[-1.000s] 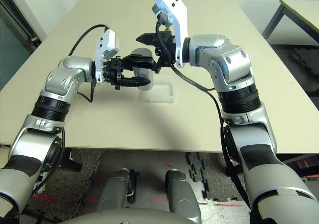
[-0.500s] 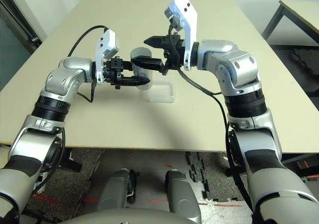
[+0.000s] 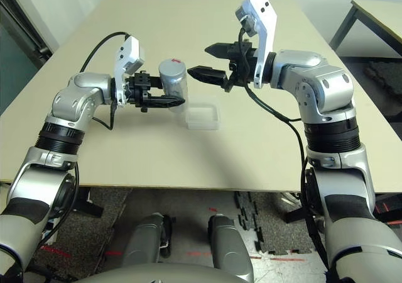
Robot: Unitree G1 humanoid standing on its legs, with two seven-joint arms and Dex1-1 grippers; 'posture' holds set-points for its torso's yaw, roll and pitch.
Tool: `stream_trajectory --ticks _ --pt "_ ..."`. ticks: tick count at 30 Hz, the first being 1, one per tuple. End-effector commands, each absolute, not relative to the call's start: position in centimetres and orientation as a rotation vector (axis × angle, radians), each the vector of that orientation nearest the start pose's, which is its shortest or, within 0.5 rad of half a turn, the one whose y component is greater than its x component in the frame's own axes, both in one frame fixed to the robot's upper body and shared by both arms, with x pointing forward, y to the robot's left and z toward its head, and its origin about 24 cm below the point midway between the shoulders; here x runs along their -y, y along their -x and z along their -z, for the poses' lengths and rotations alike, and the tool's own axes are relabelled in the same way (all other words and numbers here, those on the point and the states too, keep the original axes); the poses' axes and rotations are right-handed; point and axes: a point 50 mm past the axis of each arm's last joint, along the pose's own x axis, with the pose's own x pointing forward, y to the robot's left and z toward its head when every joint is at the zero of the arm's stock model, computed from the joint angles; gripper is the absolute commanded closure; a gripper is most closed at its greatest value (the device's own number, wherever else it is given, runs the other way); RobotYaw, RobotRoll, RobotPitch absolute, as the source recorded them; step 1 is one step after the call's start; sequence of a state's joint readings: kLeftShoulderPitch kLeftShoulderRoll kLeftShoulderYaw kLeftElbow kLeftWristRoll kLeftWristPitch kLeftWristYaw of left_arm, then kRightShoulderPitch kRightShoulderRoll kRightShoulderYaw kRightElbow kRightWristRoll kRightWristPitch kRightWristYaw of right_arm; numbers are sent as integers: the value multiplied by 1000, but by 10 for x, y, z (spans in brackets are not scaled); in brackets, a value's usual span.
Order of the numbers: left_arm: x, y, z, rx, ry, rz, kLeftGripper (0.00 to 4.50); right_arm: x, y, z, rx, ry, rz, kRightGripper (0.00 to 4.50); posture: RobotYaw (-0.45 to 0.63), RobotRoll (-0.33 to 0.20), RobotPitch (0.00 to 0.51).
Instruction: Pour the medicine from the bottle into the box.
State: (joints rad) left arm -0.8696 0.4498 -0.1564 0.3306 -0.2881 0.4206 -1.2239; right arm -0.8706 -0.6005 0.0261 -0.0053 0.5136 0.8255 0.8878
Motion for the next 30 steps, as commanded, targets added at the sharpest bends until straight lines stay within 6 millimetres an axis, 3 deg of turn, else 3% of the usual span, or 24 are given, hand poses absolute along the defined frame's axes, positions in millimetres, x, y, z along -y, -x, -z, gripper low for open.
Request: stream_trajectory --ticks 1,11,21,30 --pt "-127 -343 -195 -88 -262 1340 2036 150 -311 -249 -94 182 -1106 0 60 0 92" --pt "-124 -345 -194 -91 -262 1346 2036 125 -303 -257 -64 168 -1189 0 53 0 92" --pt "-118 -344 -194 -91 -267 1372 2036 98 -312 -259 -23 178 -1219 0 63 0 94" --pt "-114 -343 -193 -87 -264 1381 2036 87 -323 -255 1 242 -1187 0 67 0 95"
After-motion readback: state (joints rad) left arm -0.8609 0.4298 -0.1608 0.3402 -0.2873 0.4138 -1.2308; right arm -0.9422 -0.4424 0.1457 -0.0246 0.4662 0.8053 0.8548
